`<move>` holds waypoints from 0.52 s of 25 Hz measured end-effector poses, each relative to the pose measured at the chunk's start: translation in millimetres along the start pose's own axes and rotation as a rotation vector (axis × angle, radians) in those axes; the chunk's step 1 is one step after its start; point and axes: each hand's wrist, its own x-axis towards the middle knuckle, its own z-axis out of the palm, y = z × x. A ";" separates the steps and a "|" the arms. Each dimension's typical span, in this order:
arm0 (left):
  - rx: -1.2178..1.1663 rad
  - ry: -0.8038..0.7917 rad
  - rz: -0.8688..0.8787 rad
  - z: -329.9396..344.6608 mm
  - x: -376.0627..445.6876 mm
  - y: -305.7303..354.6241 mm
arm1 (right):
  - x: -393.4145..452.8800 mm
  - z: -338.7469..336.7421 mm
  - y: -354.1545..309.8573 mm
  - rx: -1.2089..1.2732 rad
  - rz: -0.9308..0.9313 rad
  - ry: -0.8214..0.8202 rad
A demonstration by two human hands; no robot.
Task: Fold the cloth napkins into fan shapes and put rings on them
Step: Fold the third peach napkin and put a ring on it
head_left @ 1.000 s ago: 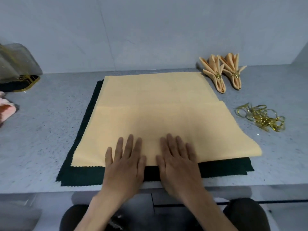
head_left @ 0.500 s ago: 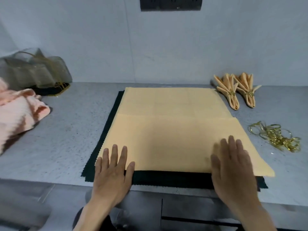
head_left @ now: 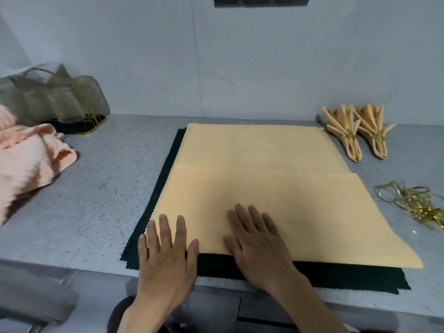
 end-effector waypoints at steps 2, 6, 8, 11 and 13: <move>0.005 -0.076 -0.032 0.8 -2.9 2.6 | -0.2 -1.3 3.6 0.000 -0.015 -0.001; -0.013 -0.184 -0.102 -19.4 -5.4 3.3 | -13.6 -7.7 35.4 -0.018 0.060 -0.007; 0.116 -0.278 -0.139 -41.1 -6.6 4.9 | -19.5 -10.5 48.3 -0.038 0.106 -0.002; 0.292 -0.131 0.072 -65.0 29.2 17.4 | -21.7 -8.6 52.7 -0.045 0.110 -0.006; 0.099 -0.048 0.275 -70.7 82.2 30.5 | -21.1 -7.0 50.9 -0.061 0.102 0.011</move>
